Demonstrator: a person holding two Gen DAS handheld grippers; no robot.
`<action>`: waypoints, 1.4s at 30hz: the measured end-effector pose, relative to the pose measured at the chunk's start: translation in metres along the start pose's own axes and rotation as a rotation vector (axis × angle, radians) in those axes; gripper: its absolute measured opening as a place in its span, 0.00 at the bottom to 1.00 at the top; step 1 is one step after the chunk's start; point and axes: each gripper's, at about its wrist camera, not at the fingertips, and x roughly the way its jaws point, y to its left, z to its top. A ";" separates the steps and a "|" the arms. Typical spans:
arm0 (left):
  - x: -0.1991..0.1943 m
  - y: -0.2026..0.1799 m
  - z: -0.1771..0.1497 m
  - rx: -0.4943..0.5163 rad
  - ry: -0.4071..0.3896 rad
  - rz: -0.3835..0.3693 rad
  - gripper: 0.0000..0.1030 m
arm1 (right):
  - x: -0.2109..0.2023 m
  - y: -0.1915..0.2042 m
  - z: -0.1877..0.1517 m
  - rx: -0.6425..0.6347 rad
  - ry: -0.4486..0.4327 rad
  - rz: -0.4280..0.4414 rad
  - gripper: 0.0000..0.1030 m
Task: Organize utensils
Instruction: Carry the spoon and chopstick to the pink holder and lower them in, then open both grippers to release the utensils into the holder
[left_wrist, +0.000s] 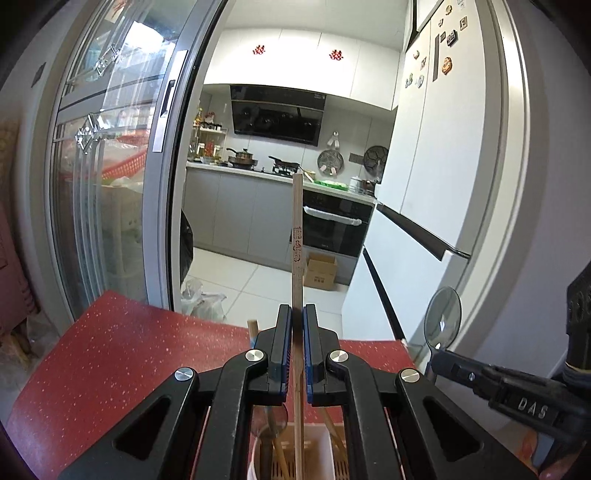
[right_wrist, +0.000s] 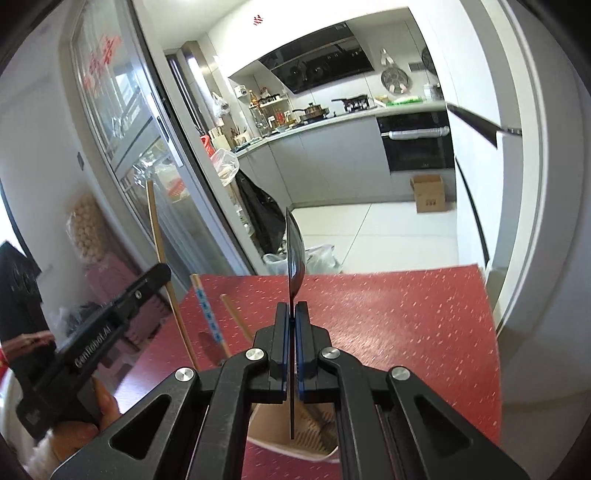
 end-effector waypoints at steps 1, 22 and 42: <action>0.004 0.000 -0.002 0.001 -0.006 0.001 0.34 | 0.003 0.002 -0.004 -0.025 -0.009 -0.015 0.03; 0.020 -0.003 -0.071 0.073 0.075 0.036 0.34 | 0.041 0.020 -0.075 -0.284 -0.003 -0.111 0.03; -0.011 -0.006 -0.073 0.109 0.102 0.061 0.34 | 0.029 0.004 -0.068 -0.128 0.059 -0.032 0.33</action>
